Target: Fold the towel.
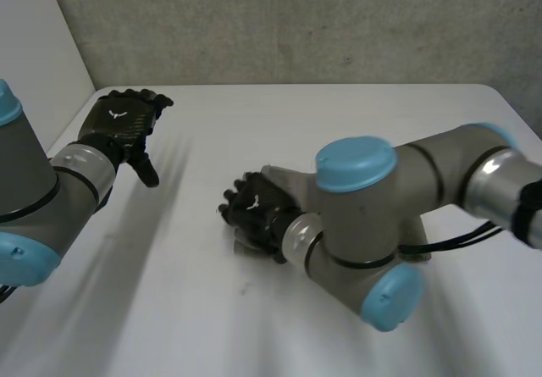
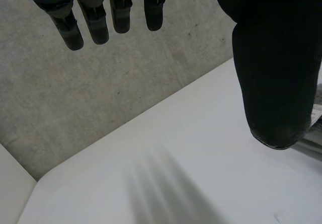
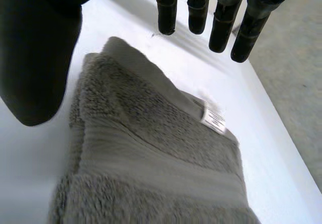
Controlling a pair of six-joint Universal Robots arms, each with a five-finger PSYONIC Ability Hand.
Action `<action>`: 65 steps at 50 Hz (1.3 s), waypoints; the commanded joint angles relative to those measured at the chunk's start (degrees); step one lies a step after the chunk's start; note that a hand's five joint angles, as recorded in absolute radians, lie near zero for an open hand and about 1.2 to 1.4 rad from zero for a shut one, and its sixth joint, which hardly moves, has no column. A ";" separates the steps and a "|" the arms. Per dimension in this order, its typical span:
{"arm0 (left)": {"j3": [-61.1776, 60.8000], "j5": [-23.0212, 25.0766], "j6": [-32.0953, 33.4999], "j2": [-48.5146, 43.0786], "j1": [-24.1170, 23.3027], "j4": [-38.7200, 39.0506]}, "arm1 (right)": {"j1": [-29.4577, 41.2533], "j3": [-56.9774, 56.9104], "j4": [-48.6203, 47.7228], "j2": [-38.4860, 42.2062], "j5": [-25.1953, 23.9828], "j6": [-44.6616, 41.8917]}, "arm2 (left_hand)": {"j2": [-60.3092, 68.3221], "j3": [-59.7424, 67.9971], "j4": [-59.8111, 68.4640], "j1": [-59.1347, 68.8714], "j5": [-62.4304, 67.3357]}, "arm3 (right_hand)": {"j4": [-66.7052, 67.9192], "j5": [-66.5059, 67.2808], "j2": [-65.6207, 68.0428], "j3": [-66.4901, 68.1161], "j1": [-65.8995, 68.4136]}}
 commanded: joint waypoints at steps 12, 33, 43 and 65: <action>0.10 0.00 0.10 -0.08 -1.96 0.18 | -26.61 29.00 -5.63 -19.25 -1.15 15.62 | 0.50 0.38 0.48 0.13 -1.86 | -4.72 -3.51 -4.08 -3.91 -3.82; -1.22 -0.08 0.36 -0.87 -3.46 0.97 | -34.53 34.49 -15.83 -17.22 0.43 5.67 | 0.50 0.38 0.48 0.13 -1.86 | 65.28 66.49 65.92 66.09 66.18; -1.75 -0.35 0.27 -0.25 -3.55 0.88 | -19.77 22.17 -15.04 -17.84 0.78 6.82 | 0.50 0.38 0.48 0.13 -1.86 | 65.28 66.49 65.92 66.09 66.18; -2.01 -0.35 0.01 0.45 -4.51 0.88 | 0.01 7.32 -5.02 -4.31 2.71 5.67 | 0.50 0.38 0.48 0.13 -1.86 | -4.72 -3.51 -4.08 -3.91 -3.82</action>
